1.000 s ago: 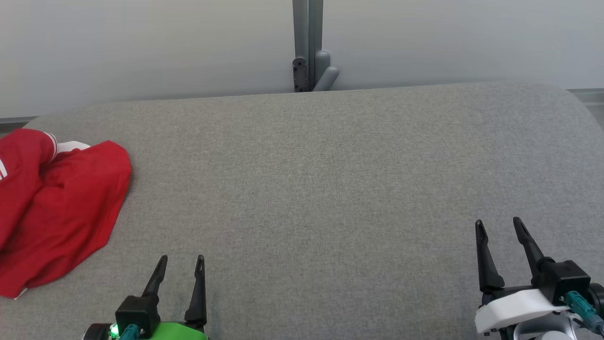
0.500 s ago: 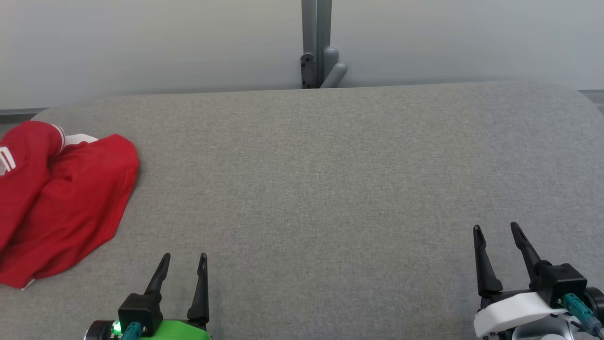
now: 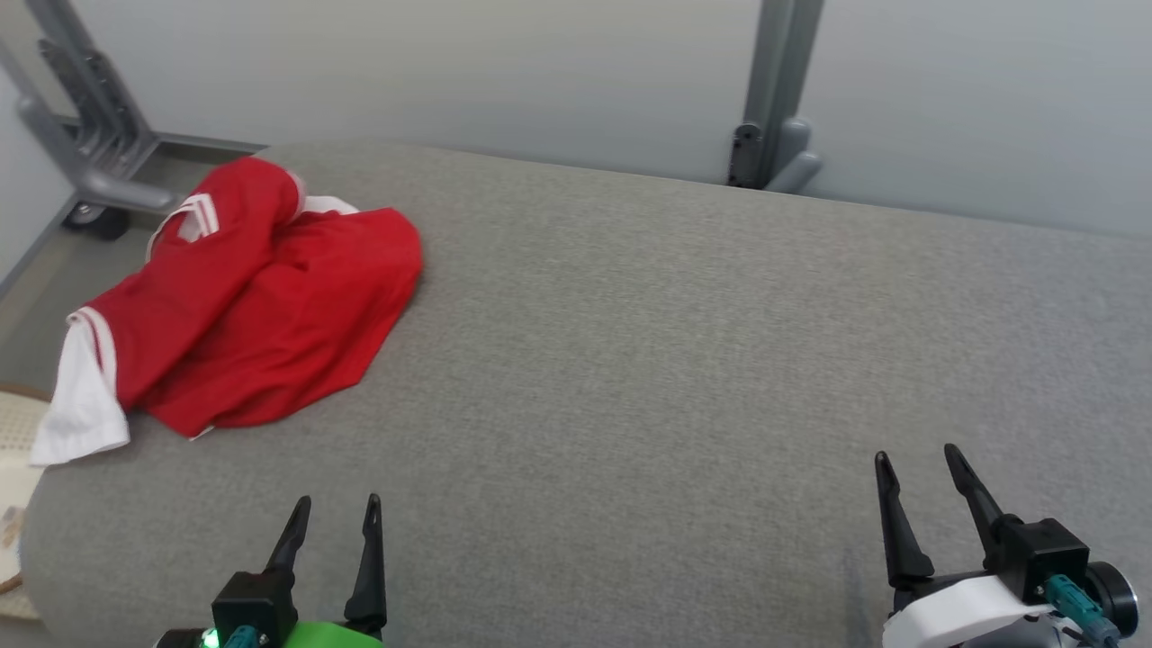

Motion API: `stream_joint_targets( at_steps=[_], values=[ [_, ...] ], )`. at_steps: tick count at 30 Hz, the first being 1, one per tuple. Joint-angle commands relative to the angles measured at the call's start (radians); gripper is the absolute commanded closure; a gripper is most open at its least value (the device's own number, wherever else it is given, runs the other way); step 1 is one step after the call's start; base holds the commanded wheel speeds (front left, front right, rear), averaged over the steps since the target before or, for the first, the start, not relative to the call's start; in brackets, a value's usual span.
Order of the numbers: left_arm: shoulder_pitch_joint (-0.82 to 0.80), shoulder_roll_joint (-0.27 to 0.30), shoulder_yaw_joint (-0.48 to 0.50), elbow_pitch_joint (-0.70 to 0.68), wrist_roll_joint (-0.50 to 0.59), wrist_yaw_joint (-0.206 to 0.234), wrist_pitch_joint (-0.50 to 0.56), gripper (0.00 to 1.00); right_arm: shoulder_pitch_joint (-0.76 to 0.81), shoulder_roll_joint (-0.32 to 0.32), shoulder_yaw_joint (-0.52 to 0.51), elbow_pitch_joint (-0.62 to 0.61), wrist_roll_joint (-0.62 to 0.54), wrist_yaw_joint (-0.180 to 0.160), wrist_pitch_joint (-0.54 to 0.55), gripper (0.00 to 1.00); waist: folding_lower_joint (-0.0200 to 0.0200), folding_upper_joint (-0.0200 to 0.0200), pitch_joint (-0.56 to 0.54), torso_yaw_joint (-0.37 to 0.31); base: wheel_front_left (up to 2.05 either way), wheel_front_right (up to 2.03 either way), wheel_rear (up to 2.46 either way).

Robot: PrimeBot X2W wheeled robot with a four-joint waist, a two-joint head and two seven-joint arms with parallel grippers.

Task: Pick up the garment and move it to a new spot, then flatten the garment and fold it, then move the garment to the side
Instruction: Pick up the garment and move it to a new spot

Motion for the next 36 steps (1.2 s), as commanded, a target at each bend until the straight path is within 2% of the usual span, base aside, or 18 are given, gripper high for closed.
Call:
stream_joint_targets(
  at_steps=[1,7,13,17,26,29,33,36],
  values=[
    [0.022,0.005,0.015,-0.003,-0.007,0.005,0.000,0.00,-0.001,-0.003,0.018,0.005,0.012,0.000,-0.003,0.00,0.0000,0.0108,-0.026,0.147,0.00,0.00,0.00],
    [0.042,0.005,0.050,-0.014,-0.024,0.005,0.000,0.00,-0.021,-0.004,0.057,0.011,0.011,0.000,-0.003,0.00,0.0000,0.0108,-0.018,0.168,0.00,0.00,0.00],
    [-0.035,0.021,0.107,0.016,-0.058,-0.008,0.000,0.00,-0.040,-0.005,0.083,0.013,-0.013,0.000,-0.003,0.00,0.0000,0.0108,0.034,0.110,0.00,0.00,0.00],
    [-0.157,0.070,0.113,0.099,-0.075,-0.024,0.029,0.00,-0.059,-0.024,0.076,0.007,-0.025,0.000,-0.003,0.00,0.0000,0.0108,0.099,0.047,0.00,0.00,0.00],
    [-0.473,0.202,0.132,0.328,-0.098,-0.038,0.177,0.00,-0.137,-0.052,0.072,-0.013,-0.022,0.000,-0.003,0.00,0.0000,0.0108,0.276,-0.086,0.00,0.00,0.00],
    [-0.557,0.245,0.140,0.413,-0.100,-0.032,0.218,0.00,-0.168,-0.056,0.085,-0.018,-0.020,-0.001,-0.003,0.00,0.0000,0.0108,0.332,-0.122,0.00,0.00,0.00],
    [-0.656,0.266,0.146,0.511,-0.107,-0.020,0.237,0.00,-0.201,-0.069,0.088,-0.029,-0.018,-0.001,-0.003,0.00,0.0000,0.0108,0.397,-0.151,0.00,0.00,0.00],
    [-0.703,0.290,0.150,0.584,-0.099,0.006,0.244,0.00,-0.218,-0.073,0.096,-0.035,-0.016,-0.001,-0.003,0.00,0.0000,0.0108,0.424,-0.168,0.00,0.00,0.00]
  ],
)
